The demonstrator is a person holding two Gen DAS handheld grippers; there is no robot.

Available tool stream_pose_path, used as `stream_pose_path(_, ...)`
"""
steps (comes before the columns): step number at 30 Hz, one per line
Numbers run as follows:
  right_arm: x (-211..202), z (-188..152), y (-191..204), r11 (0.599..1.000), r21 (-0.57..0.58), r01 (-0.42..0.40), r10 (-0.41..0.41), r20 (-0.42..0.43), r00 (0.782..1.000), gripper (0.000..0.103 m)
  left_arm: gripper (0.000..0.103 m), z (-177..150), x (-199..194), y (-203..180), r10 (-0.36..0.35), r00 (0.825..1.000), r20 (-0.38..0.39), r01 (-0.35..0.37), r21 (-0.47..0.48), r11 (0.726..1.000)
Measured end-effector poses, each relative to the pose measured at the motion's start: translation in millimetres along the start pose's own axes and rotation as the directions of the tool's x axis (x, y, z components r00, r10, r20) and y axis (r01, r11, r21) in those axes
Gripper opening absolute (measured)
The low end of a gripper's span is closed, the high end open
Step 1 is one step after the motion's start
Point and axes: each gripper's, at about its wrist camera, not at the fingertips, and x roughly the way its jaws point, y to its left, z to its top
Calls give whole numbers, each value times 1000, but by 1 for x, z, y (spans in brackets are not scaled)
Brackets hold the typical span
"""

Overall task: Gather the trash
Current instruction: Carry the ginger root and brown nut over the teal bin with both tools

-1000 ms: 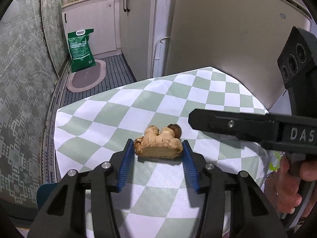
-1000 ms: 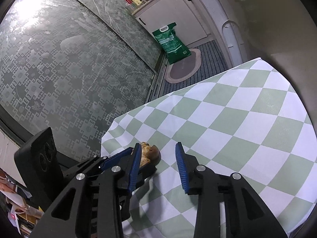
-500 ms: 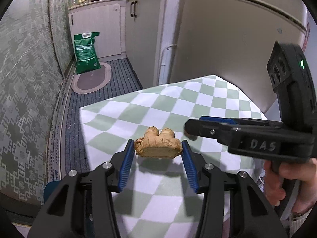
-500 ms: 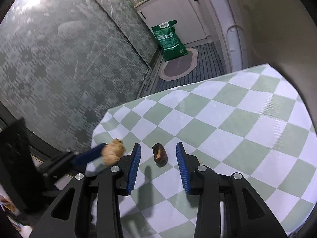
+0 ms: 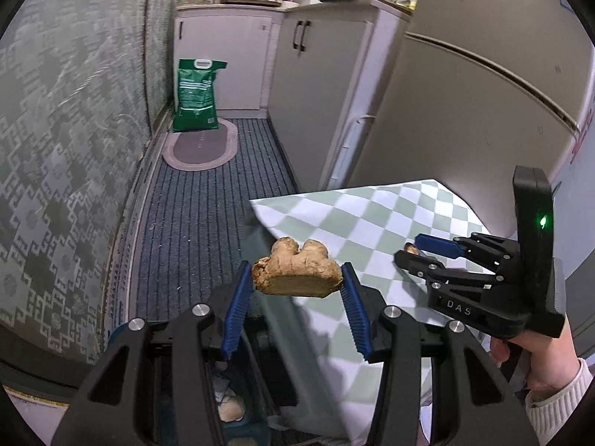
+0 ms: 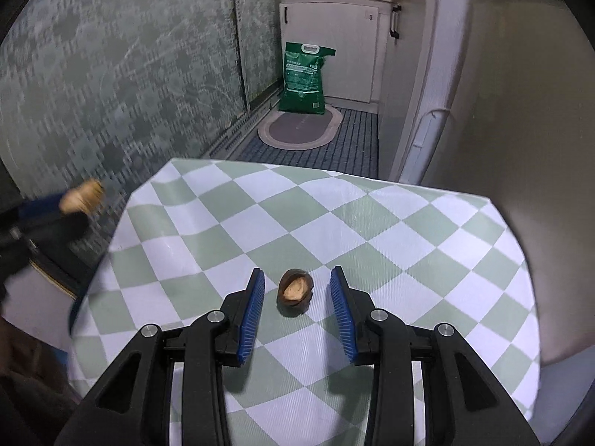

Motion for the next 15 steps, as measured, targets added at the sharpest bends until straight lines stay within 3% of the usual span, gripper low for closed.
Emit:
stream_pose_path(1,0,0,2,1000,-21,12,-12,-2,1000,37,50,-1,-3,5,3,1000,2,-3,-4,1000)
stream_pose_path(5,3,2,11,997,-75,14,-15,-10,1000,16,50,-5,-14,26,21,1000,5,-21,-28,999)
stream_pose_path(7,3,4,18,993,-111,43,-44,-10,999,16,50,-8,-18,36,30,1000,-1,-30,-37,999)
stream_pose_path(15,-14,17,42,994,-113,5,-2,24,1000,16,50,-25,-26,67,60,998,-25,-62,-66,996)
